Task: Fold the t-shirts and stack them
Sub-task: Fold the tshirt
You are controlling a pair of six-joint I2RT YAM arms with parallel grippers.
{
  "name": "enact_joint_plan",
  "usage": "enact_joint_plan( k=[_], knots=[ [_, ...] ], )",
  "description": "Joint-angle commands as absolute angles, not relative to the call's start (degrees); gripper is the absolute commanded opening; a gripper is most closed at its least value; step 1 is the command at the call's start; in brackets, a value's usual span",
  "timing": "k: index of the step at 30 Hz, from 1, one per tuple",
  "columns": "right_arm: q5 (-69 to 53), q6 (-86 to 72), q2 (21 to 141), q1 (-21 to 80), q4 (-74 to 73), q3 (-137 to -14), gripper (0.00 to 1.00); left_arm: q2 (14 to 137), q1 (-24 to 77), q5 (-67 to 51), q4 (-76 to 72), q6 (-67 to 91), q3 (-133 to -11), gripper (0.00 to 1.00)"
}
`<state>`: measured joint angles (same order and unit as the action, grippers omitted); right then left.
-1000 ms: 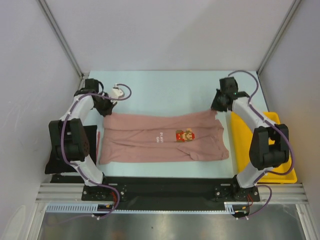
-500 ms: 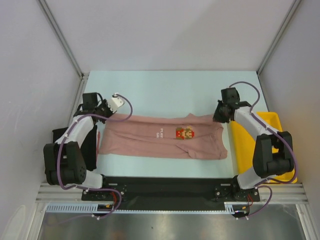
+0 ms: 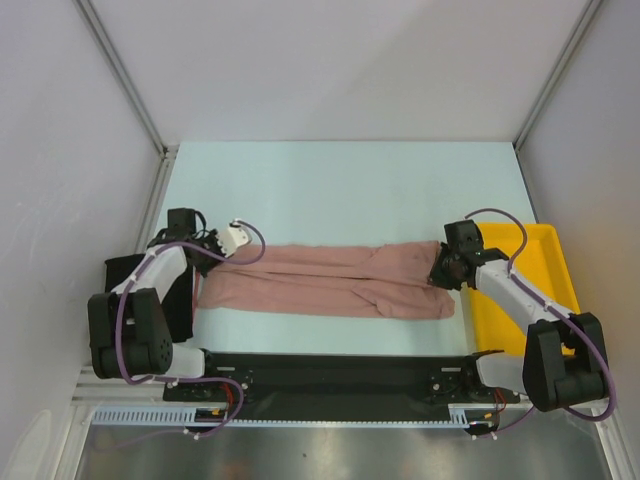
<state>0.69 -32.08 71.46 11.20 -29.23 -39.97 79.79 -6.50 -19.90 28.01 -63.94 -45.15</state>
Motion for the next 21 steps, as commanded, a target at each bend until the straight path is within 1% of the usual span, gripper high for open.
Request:
enact_joint_plan(
  k=[1,5,6,7,8,9,10,11,12,13,14,15,17,18,19,20,21],
  knots=[
    [1.4,-33.7,70.9,11.4,-27.2,-39.5,0.0,78.5,-6.9,-20.7,27.7,-67.6,-44.2,0.07],
    [1.5,-33.6,71.4,11.4,-27.1,-39.1,0.0,78.7,-7.0,-20.1,27.7,-68.4,-43.2,0.1],
    [1.4,-33.7,71.6,11.5,-27.2,-39.1,0.0,78.9,-6.9,-20.0,28.0,-68.4,-43.2,0.12],
    [1.5,-33.9,71.7,11.5,-27.4,-39.2,0.03,78.9,-6.9,-20.0,28.5,-68.5,-43.3,0.17],
    [1.5,-34.1,71.9,11.5,-27.7,-39.5,0.12,79.0,-6.9,-19.5,29.4,-68.3,-43.6,0.39],
    [1.9,-34.4,71.7,11.4,-29.2,-39.6,0.33,78.9,-7.0,-19.5,30.1,-68.0,-44.7,0.49],
    [3.0,-34.7,71.4,11.4,-30.3,-40.2,0.41,78.8,-7.3,-19.8,31.2,-67.8,-45.8,0.57],
    [3.8,-35.1,70.8,11.6,-31.5,-41.5,0.47,78.7,-7.7,-22.1,34.4,-67.6,-47.0,0.68],
    [4.8,-35.2,68.8,11.9,-32.9,-42.4,0.53,78.4,-8.1,-23.5,36.2,-66.8,-50.3,0.76],
    [7.8,-35.2,67.7,12.8,-35.8,-43.2,0.56,78.3,-8.7,-25.3,38.0,-66.0,-52.3,0.77],
    [9.6,-35.7,66.5,13.3,-37.7,-45.2,0.58,78.5,-8.9,-26.6,40.8,-63.7,-54.3,0.81],
    [11.1,-36.0,65.0,13.4,-41.4,-45.9,0.6,78.6,-8.9,-29.2,41.7,-62.2,-57.7,0.83],
    [13.5,-37.9,63.8,13.6,-44.7,-46.5,0.6,79.3,-8.9,-31.6,43.1,-58.3,-60.5,0.83],
    [13.7,-38.7,63.3,13.6,-47.2,-46.1,0.59,79.6,-9.0,-33.8,42.8,-57.0,-60.5,0.82],
    [13.2,-39.6,62.2,13.6,-47.8,-45.3,0.58,80.1,-9.0,-33.9,41.3,-54.9,-60.1,0.79],
    [12.7,-40.8,61.7,13.6,-48.1,-44.2,0.56,81.1,-8.6,-32.8,36.0,-49.5,-58.6,0.77],
    [12.0,-42.5,61.1,13.6,-47.6,-41.6,0.49,82.1,-8.4,-27.9,32.6,-46.9,-57.6,0.74]
  ],
)
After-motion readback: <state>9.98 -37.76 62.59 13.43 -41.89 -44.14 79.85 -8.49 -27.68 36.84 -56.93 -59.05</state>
